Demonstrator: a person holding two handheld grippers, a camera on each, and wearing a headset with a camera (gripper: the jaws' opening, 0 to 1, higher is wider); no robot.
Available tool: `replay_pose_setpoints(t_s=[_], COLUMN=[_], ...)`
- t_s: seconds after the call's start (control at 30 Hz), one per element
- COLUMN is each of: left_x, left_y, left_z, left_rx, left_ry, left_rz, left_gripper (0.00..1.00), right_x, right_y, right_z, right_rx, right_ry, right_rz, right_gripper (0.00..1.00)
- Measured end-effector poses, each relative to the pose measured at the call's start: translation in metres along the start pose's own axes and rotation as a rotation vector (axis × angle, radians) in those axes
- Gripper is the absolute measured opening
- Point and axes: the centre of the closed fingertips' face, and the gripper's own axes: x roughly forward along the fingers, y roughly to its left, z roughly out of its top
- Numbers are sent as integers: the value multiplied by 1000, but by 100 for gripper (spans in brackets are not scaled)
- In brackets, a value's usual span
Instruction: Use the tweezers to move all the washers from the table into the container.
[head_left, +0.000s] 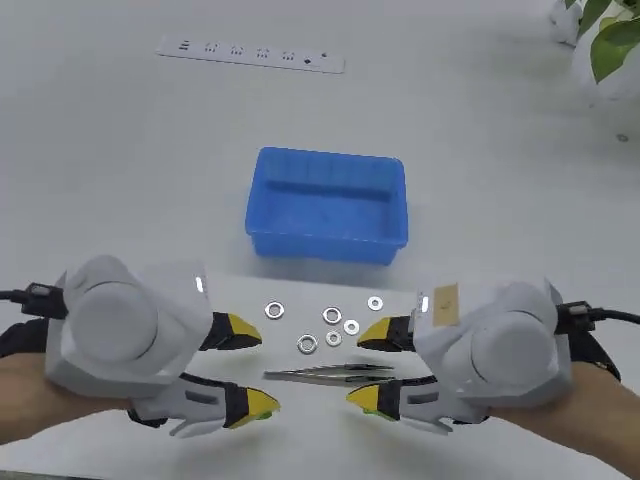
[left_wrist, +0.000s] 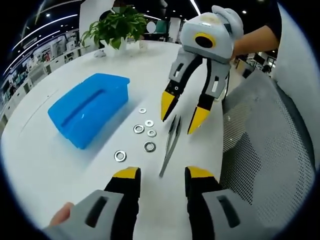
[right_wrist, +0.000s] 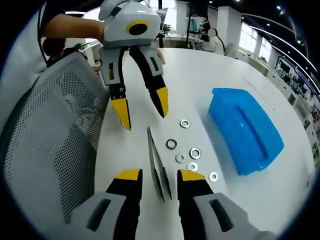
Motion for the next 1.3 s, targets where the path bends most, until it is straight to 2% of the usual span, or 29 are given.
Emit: replay_pose_setpoints(t_s=[0.1,0.13,0.2,0.3,0.37,0.47,0.57,0.6,0.63,0.77,0.9,1.0,1.1,1.3], left_x=[5,7,9,12,13,15,17,17,17,18,19,21,22,23], left_y=[2,2,2,-2,-6,-7,-8,-8,-7,-7,-8,-8,-6,-7], left_z=[-3,-3,0,-4,-4,-5,-2,-2,-2,-2,-1,1,3,3], left_rx=[0,-28,-48,-20,-37,-32,-31,-32,-32,-22,4,-4,-39,-27], left_ry=[21,15,-5,20,15,21,13,13,15,24,21,11,-8,-3], left_rz=[-14,-24,-37,-49,-72,-78,-78,-79,-77,-80,-72,-71,-69,-66], left_gripper=[36,34,32,31,30,30,30,30,29,29,28,27,27,25], right_x=[4,5,7,10,11,13,13,14,14,13,13,13,13,6], right_y=[-2,-2,-1,1,2,2,2,3,1,2,0,2,3,3], right_z=[-3,-4,-3,-4,-4,-7,-6,-6,-6,-6,-7,-7,-6,8], right_rx=[0,6,7,-7,-16,-64,-74,-95,-148,-181,-190,-181,-168,-156], right_ry=[20,22,24,36,40,78,78,79,92,118,104,91,84,29], right_rz=[13,15,24,41,48,54,57,61,48,58,54,52,45,23], right_gripper=[25,24,22,21,21,19,16,15,13,10,9,8,7,7])
